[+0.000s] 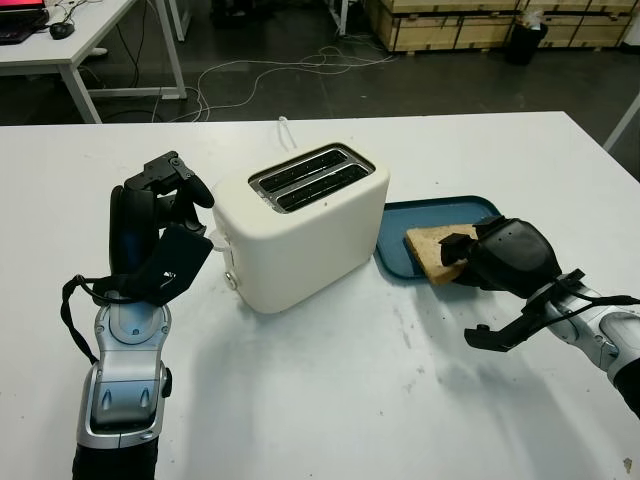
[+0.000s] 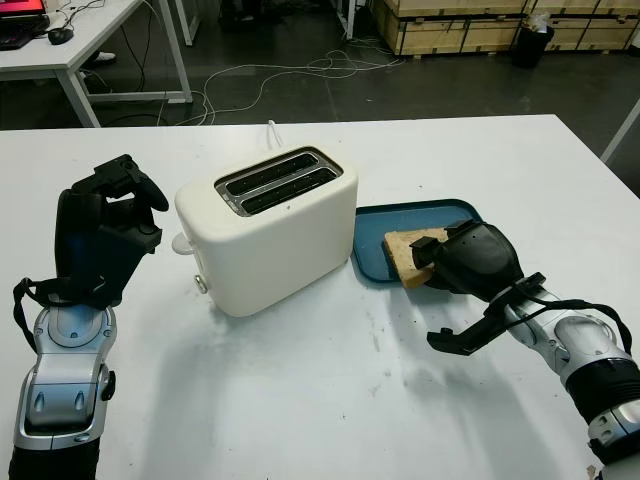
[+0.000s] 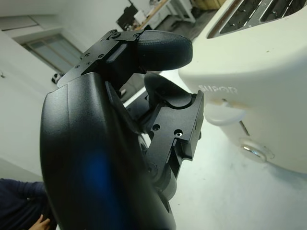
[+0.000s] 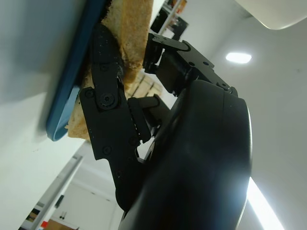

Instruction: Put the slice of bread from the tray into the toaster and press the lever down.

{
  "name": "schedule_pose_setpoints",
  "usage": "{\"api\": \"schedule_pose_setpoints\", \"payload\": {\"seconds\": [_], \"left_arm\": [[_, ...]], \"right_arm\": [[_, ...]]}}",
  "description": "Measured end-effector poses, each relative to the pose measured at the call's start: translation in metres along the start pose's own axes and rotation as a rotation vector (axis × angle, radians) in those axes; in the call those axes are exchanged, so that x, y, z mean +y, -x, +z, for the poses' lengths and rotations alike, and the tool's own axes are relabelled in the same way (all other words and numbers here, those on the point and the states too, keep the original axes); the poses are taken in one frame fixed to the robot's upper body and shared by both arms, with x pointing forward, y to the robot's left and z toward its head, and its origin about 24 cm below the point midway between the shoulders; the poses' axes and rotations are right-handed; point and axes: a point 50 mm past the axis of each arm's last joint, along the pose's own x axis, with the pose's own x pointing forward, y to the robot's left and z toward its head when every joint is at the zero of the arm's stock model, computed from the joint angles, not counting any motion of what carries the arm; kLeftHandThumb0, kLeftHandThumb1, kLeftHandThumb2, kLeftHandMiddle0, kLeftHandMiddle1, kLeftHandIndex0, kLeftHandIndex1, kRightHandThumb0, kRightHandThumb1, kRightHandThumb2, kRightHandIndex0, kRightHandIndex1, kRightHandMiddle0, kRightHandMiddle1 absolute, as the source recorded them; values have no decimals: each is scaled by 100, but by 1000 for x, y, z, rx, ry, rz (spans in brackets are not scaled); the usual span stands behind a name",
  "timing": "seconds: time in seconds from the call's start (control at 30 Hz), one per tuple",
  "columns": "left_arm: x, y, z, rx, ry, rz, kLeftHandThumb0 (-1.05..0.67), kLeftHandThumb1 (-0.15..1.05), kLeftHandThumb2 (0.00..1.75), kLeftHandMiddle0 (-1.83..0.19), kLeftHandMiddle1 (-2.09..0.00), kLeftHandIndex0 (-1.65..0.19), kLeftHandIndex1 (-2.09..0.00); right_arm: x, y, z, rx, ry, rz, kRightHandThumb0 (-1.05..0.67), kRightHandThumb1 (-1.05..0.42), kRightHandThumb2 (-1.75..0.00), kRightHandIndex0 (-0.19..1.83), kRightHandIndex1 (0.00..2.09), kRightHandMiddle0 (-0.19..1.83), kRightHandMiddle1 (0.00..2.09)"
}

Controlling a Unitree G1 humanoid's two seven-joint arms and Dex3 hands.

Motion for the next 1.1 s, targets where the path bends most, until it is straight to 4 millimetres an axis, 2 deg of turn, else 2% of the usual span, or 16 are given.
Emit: {"api": "schedule_pose_setpoints", "payload": {"seconds": [0.17,0.33,0.47,0.53,0.77,0.93,1.0,1.1], "left_arm": [[1,0,1,-9,5,2,17,81,115,-123,-175,-82,-175],[1,0,0,-7,6,2,17,80,115,-122,-175,-82,-175],[1,0,0,-8,5,5,18,80,115,-122,-175,-82,-175],[1,0,0,-7,6,6,17,80,115,-122,-175,-81,-175],[1,1,0,-7,7,9,18,80,114,-122,-175,-81,-175],[1,1,0,-7,4,9,18,80,114,-122,-175,-80,-175],[1,1,0,-7,2,10,18,80,113,-121,-175,-80,-175],[0,1,0,-9,-5,10,17,81,112,-120,-175,-79,-175]], "right_arm": [[-1,0,1,-9,14,0,-59,-92,-42,79,175,66,155],[-6,-2,0,-6,10,-26,-53,-92,-45,77,175,54,172],[-11,-1,-7,38,-37,-62,-49,-92,-48,76,175,56,168],[-11,0,-10,48,-95,-79,-43,-92,-41,78,175,56,172],[-19,-1,-20,62,-328,-165,-37,-92,-41,77,175,51,175],[-47,-10,-32,29,-397,-273,-33,-92,-35,80,175,55,171],[-65,-15,-40,23,-427,-328,-31,-92,-28,82,175,58,173],[-100,-26,-55,-6,-469,-383,-31,-92,-26,84,175,60,172]]}}
